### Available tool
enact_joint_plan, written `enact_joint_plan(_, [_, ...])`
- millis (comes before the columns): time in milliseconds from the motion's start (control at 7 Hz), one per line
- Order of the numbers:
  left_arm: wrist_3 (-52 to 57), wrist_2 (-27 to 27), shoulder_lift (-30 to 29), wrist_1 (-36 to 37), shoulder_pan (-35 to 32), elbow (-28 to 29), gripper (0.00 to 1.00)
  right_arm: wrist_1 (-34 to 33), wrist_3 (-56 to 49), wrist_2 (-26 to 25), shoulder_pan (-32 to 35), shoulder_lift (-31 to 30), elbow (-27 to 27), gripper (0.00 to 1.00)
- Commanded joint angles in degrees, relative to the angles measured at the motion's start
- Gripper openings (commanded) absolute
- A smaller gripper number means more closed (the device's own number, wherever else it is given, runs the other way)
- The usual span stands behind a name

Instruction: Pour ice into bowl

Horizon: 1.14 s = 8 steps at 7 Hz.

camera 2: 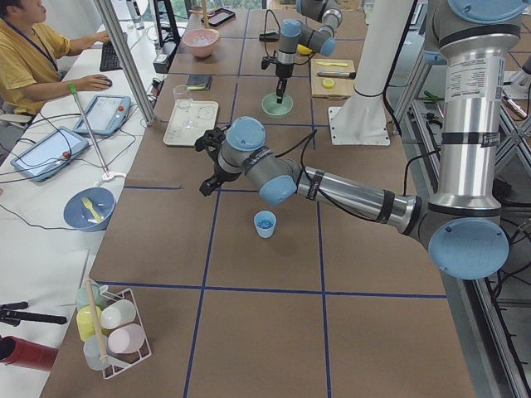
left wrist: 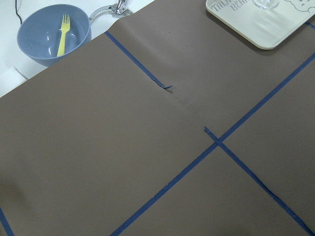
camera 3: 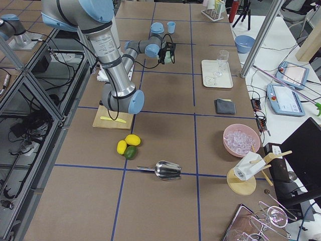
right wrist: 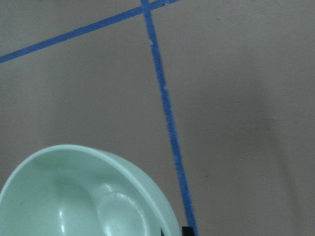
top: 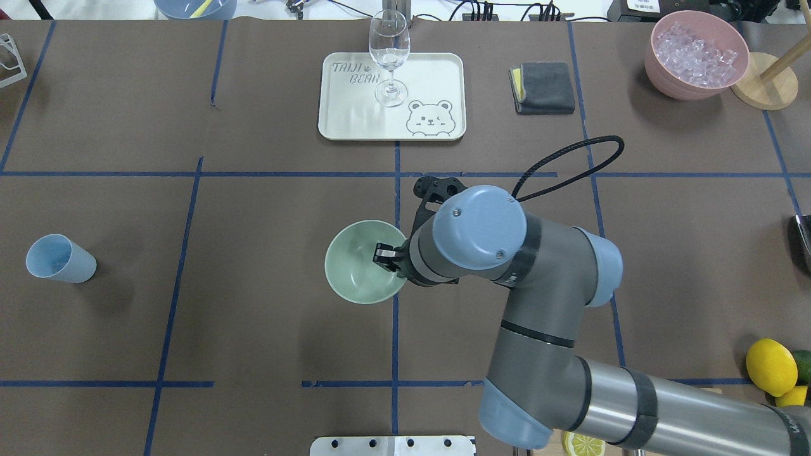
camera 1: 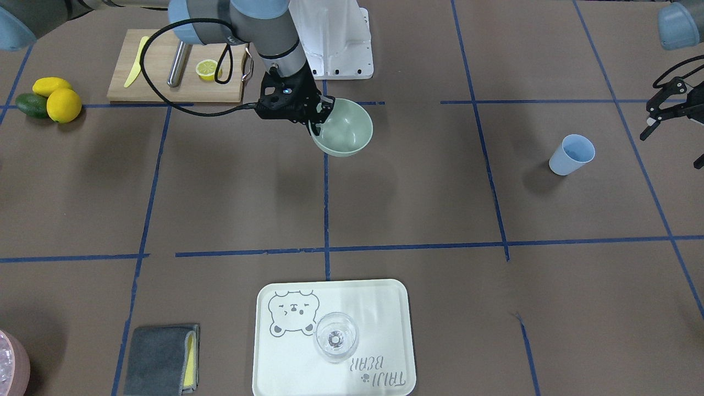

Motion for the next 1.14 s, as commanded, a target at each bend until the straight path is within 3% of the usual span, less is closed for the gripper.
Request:
enact_joint_plan(0, [0.0,0.1,0.0,-0.2,0.5,0.1,1.00,0.2,2.8,-0.7,-0.8,9.8,-11.7,0.00])
enact_joint_plan(286, [0.0,0.4,0.0,-0.2,1.1,0.2,1.00,6.4,4.8,-3.5,-1.6,10.0,-16.9,0.00])
enact_joint_plan(857, [0.1,1.2,0.0,-0.3,1.6,0.3,1.00,7.6,6.4,-3.5,-2.0,10.3,-19.9,0.00])
enact_joint_plan(1000, [0.1,1.8,0.0,-0.3,1.8,0.3,1.00,7.6,6.5,-3.5,-2.0,10.4,-19.9,0.05])
